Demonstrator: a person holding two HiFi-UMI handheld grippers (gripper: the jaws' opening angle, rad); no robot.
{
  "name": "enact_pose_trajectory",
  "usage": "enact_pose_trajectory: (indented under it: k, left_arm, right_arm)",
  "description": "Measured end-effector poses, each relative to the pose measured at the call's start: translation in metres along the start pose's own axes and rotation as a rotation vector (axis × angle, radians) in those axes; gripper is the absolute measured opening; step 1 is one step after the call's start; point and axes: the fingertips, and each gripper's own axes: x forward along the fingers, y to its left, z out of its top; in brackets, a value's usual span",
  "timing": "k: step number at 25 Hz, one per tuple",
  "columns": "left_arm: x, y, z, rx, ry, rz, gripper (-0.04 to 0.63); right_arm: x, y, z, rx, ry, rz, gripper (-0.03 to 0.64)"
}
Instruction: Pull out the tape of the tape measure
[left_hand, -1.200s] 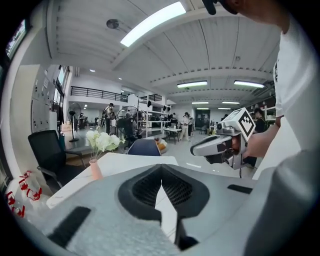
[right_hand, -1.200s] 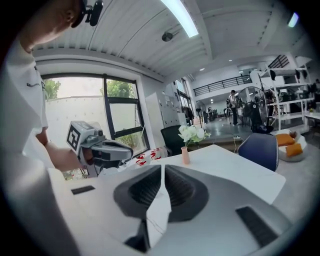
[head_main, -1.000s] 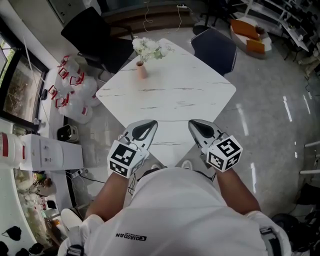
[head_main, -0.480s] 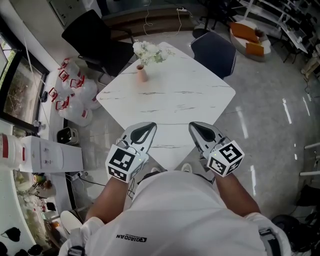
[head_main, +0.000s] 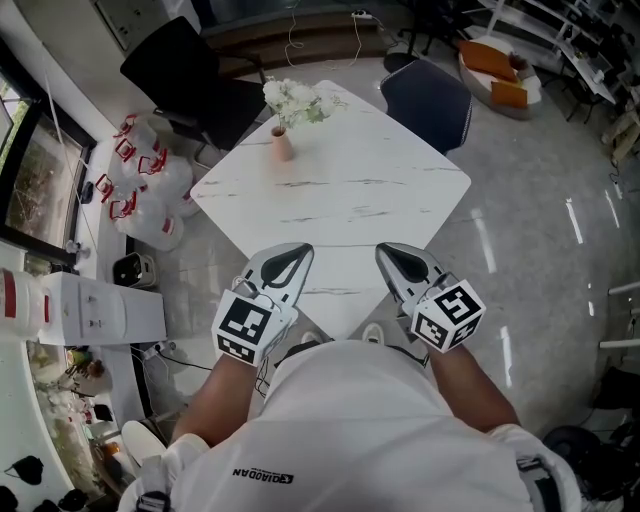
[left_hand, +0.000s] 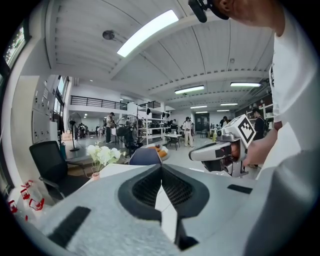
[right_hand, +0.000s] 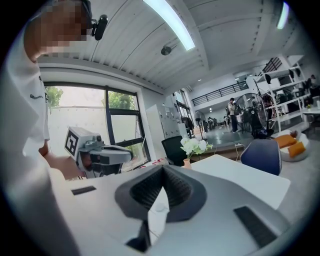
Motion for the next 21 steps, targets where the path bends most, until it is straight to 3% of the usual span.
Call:
enact_pose_trajectory:
  k: [10,21]
  left_arm:
    - [0.0007,0.0063,0.0013,-0.003,0.016,0.026,0.009]
    - [-0.0003,0.0032,-0.0010,0.014,0.001,0.006,0.009]
  right_arm:
    - [0.0044,-0.0003,-0.0051,0.004,0.010,0.006,0.003]
    - [0.0069,0.0013,-0.0041,-0.004,0.007,0.010,0.003]
